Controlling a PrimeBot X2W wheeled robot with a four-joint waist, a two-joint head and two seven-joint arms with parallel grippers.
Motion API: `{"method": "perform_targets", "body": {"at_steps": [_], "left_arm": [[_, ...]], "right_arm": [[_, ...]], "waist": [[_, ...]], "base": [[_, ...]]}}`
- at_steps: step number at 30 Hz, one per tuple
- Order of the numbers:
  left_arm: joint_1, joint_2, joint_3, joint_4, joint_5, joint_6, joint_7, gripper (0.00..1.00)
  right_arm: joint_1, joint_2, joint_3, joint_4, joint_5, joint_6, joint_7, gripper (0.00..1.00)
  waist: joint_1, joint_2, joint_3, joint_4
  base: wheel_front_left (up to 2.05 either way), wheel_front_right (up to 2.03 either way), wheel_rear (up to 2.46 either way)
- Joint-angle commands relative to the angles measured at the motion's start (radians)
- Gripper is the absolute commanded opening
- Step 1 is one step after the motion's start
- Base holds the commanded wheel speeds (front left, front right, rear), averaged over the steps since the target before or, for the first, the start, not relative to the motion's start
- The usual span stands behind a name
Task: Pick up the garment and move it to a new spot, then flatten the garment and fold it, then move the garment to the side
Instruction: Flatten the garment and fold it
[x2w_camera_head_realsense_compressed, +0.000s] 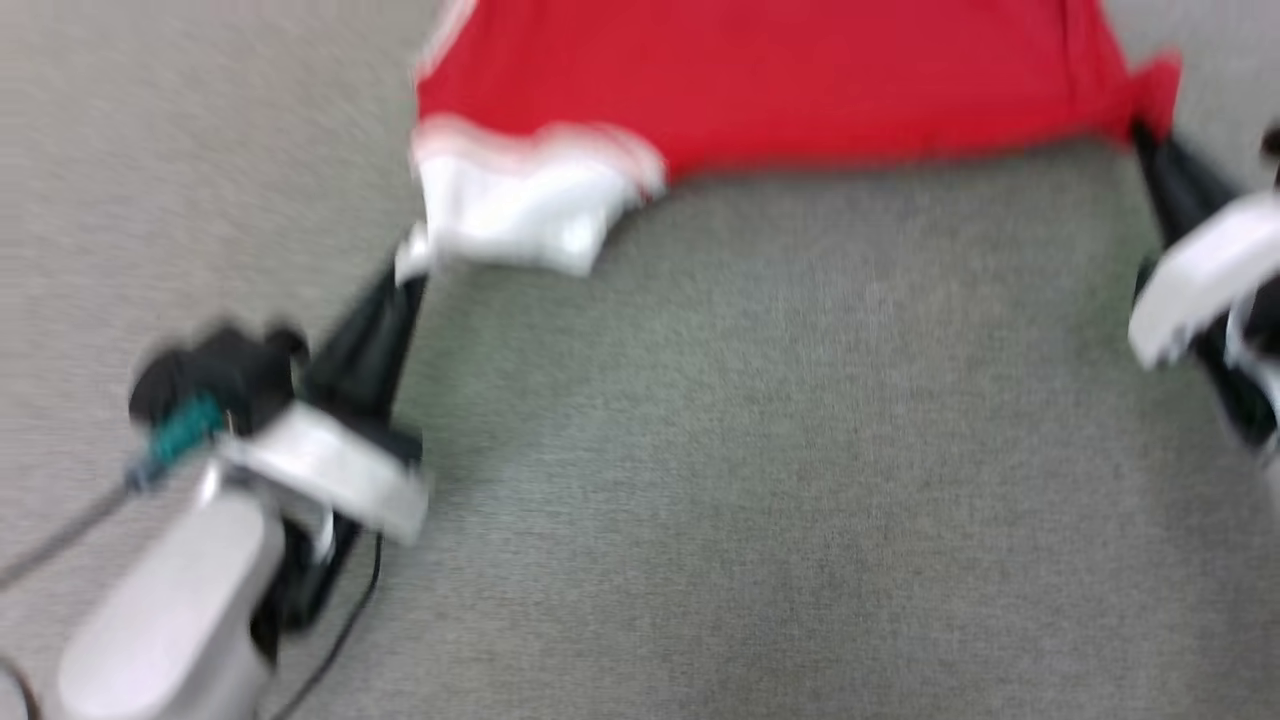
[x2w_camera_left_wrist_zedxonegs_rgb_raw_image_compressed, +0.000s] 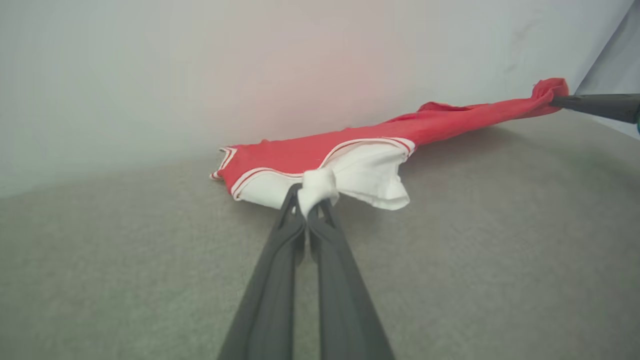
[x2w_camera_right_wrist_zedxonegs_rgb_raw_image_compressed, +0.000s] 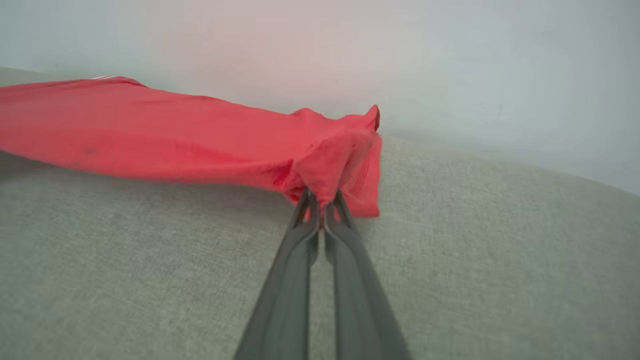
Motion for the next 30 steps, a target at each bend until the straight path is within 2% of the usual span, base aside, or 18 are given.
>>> {"method": "perform_targets", "body": {"at_steps": [1,4,6,13,21,22,26,30], "left_arm": [[0.048,0.012,0.003,-0.013,0.0,0.008,-0.007,0.0],[0.155,0.029,-0.004,-0.049,-0.021,0.018,-0.006,0.0],[0.224,0.034,-0.011,-0.086,-0.07,0.001,0.009,0.0],[0.404,0.136,-0.027,-0.219,-0.14,0.018,0.097,0.0],[0.574,0.23,-0.095,-0.301,-0.216,-0.002,0.211,0.0],[0.63,0.255,-0.127,-0.321,-0.247,-0.012,0.252,0.0],[0.688,0.274,-0.165,-0.362,-0.319,-0.048,0.309,0.0],[0.712,0.298,-0.163,-0.393,-0.372,-0.055,0.338,0.0]], "right_arm": [[0.052,-0.011,-0.006,-0.013,0.015,-0.001,-0.006,0.0],[0.167,-0.02,-0.018,-0.045,0.047,-0.001,-0.007,0.0],[0.24,-0.018,-0.024,-0.075,0.075,-0.001,0.009,0.0],[0.474,-0.014,-0.065,-0.186,0.144,-0.001,0.069,0.0],[0.719,-0.047,-0.119,-0.296,0.25,-0.001,0.228,0.0],[0.814,-0.058,-0.143,-0.361,0.306,-0.001,0.298,0.0],[0.94,-0.069,-0.197,-0.463,0.347,-0.001,0.371,0.0],[1.037,-0.063,-0.261,-0.571,0.348,-0.001,0.437,0.0]], "waist": [[0.0001,0.0,-0.087,0.03],[0.0001,0.0,-0.142,0.038],[0.0001,0.0,-0.175,0.042],[0.0001,0.0,-0.26,0.042],[0.0001,0.0,-0.33,0.04],[0.0001,0.0,-0.348,0.041],[0.0001,0.0,-0.358,0.047],[0.0001,0.0,-0.35,0.045]], "base": [[0.0,0.0,0.0],[0.0,0.0,0.0],[0.0,0.0,0.0],[0.0,0.0,0.0],[0.0,0.0,0.0],[0.0,0.0,0.0],[0.0,0.0,0.0],[0.0,0.0,0.0]]}}
